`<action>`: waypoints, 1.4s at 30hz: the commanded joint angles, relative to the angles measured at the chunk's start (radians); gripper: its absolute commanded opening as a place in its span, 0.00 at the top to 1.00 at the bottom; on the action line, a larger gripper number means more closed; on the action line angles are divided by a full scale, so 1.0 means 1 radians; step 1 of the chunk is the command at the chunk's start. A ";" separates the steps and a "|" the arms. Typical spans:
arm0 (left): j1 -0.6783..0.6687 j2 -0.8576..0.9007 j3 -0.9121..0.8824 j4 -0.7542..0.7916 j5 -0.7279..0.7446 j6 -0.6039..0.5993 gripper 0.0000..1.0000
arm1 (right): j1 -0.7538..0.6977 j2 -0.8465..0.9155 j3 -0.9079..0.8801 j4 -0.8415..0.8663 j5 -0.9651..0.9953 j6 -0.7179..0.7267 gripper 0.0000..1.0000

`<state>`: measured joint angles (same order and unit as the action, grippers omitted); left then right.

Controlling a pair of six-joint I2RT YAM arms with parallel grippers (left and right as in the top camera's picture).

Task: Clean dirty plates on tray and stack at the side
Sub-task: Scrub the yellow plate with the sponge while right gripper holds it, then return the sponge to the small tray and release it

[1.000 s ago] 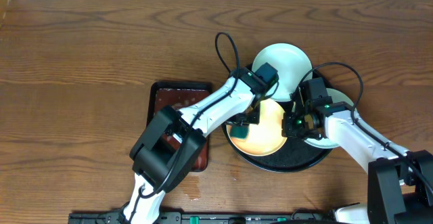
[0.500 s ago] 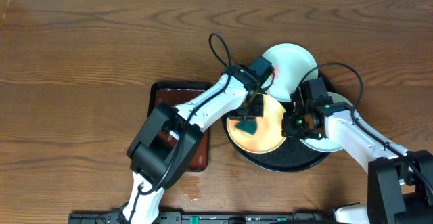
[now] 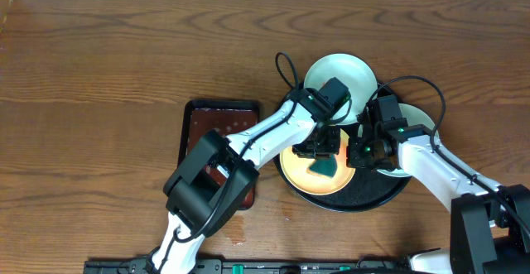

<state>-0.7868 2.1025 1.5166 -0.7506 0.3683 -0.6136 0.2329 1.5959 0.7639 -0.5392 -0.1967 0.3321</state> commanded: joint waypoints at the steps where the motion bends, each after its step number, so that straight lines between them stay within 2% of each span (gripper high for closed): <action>1: 0.026 0.040 -0.007 -0.058 -0.057 0.006 0.92 | 0.005 0.043 -0.040 -0.020 0.057 -0.011 0.99; 8: 0.119 0.012 0.008 -0.206 -0.331 0.017 0.93 | 0.004 0.043 -0.040 -0.020 0.058 -0.011 0.99; 13: 0.129 -0.051 0.008 -0.219 -0.416 0.043 0.92 | 0.004 0.043 -0.040 -0.019 0.058 -0.011 0.99; 27: 0.153 -0.336 0.008 -0.297 -0.422 0.078 0.92 | 0.004 0.042 -0.040 -0.020 0.057 -0.011 0.99; 35: 0.350 -0.450 -0.037 -0.436 -0.420 0.090 0.92 | 0.004 0.042 -0.040 0.006 0.056 -0.015 0.99; 42: 0.498 -0.449 -0.247 -0.315 -0.314 0.169 0.92 | 0.004 0.042 -0.038 0.040 -0.022 -0.087 0.99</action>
<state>-0.3172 1.6493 1.3331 -1.0874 0.0017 -0.4915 0.2329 1.5967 0.7563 -0.5117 -0.2379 0.3008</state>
